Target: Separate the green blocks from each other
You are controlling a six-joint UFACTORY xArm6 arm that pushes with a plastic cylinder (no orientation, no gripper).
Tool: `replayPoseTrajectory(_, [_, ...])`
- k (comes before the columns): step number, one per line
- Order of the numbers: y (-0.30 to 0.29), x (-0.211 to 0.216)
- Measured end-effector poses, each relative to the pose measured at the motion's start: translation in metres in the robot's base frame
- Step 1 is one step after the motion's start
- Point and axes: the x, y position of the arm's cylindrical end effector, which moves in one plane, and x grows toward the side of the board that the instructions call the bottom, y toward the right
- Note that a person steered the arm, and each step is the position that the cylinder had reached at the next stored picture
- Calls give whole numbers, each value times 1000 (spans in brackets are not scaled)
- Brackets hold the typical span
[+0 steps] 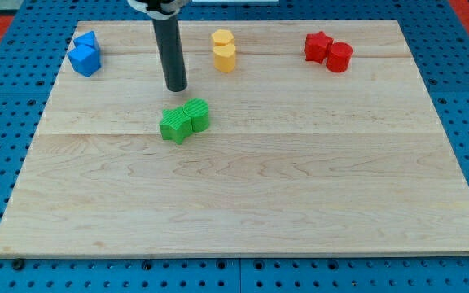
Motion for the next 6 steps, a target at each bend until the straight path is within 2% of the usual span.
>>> replayPoseTrajectory(1, [41, 0])
replayPoseTrajectory(3, [17, -44])
replayPoseTrajectory(5, [22, 51])
replayPoseTrajectory(6, [64, 74])
